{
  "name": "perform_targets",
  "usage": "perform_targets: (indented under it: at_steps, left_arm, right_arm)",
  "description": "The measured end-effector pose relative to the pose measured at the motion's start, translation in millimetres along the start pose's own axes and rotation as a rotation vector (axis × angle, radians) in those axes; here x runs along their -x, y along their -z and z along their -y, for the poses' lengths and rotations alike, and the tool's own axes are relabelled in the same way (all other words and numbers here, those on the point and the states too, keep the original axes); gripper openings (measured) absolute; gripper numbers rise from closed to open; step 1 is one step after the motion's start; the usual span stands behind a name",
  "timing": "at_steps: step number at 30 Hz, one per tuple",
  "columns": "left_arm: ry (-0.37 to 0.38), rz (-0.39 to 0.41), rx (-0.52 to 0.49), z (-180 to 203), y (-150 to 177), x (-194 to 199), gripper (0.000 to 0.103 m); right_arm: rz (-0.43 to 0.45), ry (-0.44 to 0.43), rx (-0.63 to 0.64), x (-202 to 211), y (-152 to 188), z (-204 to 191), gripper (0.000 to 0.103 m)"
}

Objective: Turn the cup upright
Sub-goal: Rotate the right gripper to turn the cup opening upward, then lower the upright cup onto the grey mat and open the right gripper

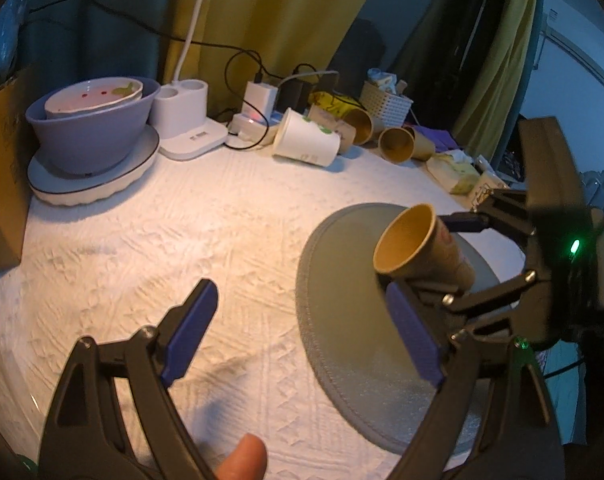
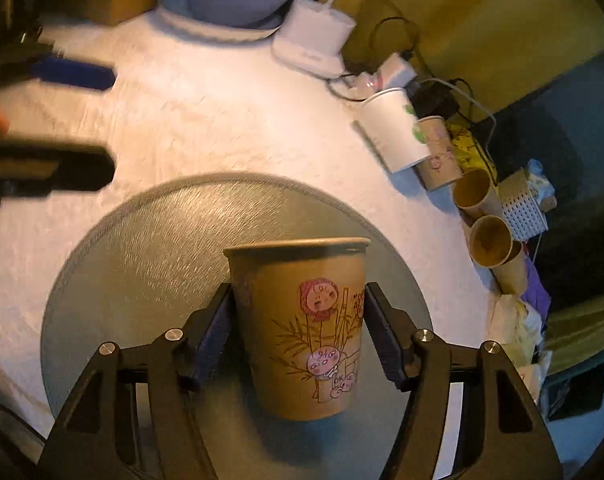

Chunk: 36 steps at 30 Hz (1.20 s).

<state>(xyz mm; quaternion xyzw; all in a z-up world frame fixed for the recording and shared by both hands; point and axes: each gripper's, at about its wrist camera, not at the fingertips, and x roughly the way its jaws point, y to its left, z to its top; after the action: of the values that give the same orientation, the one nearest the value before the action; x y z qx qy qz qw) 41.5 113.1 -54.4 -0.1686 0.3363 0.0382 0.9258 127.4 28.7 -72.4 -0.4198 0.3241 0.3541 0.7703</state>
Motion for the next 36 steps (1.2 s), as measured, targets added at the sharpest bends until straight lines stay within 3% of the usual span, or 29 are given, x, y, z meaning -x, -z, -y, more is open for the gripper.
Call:
perform_targets:
  at_steps: [10,15,19,28,36]
  left_arm:
    - [-0.002,0.003,-0.015,3,2,-2,0.087]
    - [0.011,0.011,-0.052,13,5,-2,0.087]
    - [0.021,0.030,-0.088,22,7,1,0.087]
    - [0.034,0.136,-0.183,56,13,18,0.087]
    - [0.048,0.134,-0.208,64,16,18,0.087]
  right_arm:
    - [0.255,-0.086,-0.378,30,40,36,0.068]
    - [0.355,-0.117,-0.506,38,63,43,0.068]
    - [0.353,-0.094,-0.543,35,78,43,0.068]
    - [0.438,-0.086,-0.617,46,106,49,0.068]
    - [0.372,-0.040,-0.618,34,108,48,0.068]
